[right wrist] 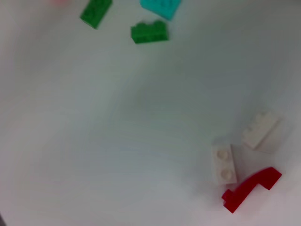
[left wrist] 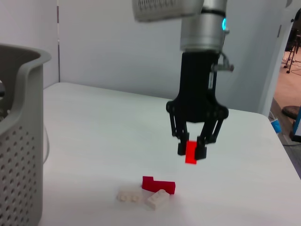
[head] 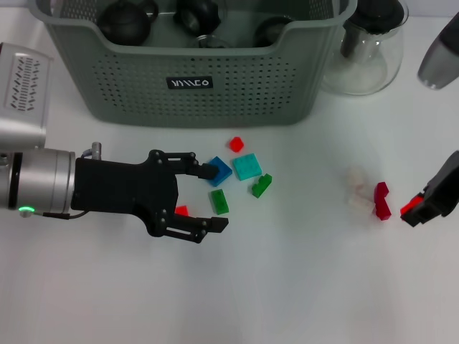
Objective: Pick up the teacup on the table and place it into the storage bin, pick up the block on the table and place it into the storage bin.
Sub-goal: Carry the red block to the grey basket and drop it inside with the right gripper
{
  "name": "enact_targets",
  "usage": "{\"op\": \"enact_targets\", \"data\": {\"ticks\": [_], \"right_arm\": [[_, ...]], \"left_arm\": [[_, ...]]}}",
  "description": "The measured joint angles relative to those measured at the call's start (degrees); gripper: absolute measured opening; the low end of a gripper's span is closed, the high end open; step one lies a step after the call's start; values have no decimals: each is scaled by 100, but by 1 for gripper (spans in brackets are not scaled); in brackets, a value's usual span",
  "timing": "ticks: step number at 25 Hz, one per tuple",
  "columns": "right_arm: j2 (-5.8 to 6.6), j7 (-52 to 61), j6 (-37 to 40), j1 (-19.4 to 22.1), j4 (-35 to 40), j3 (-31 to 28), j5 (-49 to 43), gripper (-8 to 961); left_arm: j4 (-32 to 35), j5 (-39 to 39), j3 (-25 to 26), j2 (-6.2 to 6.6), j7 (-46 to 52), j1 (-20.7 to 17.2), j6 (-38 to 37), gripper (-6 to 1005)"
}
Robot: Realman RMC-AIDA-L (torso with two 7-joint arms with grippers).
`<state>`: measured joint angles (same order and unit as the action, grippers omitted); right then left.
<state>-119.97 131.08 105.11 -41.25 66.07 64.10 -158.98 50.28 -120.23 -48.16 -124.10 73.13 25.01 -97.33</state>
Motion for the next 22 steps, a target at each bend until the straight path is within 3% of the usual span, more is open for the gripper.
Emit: {"op": "enact_targets", "data": {"ticks": [7,11,17,22], "right_arm": [[33,101,825,-292,598,-428,665,304],[159,445,875,-708,619,-481,1460,305],[341,946,802,-1689,572,-941,2595,305],[452,1173,169,-2604,400,-1255,2507,305]], "left_arm": [[0,0,4,0,0,-40,2,847],[-6,-124,27,-5,0,-83,32,847],[-57,-218,70,-9,0,-80,-5,846],[-65,-227,74,0,0,-53,1,846]]}}
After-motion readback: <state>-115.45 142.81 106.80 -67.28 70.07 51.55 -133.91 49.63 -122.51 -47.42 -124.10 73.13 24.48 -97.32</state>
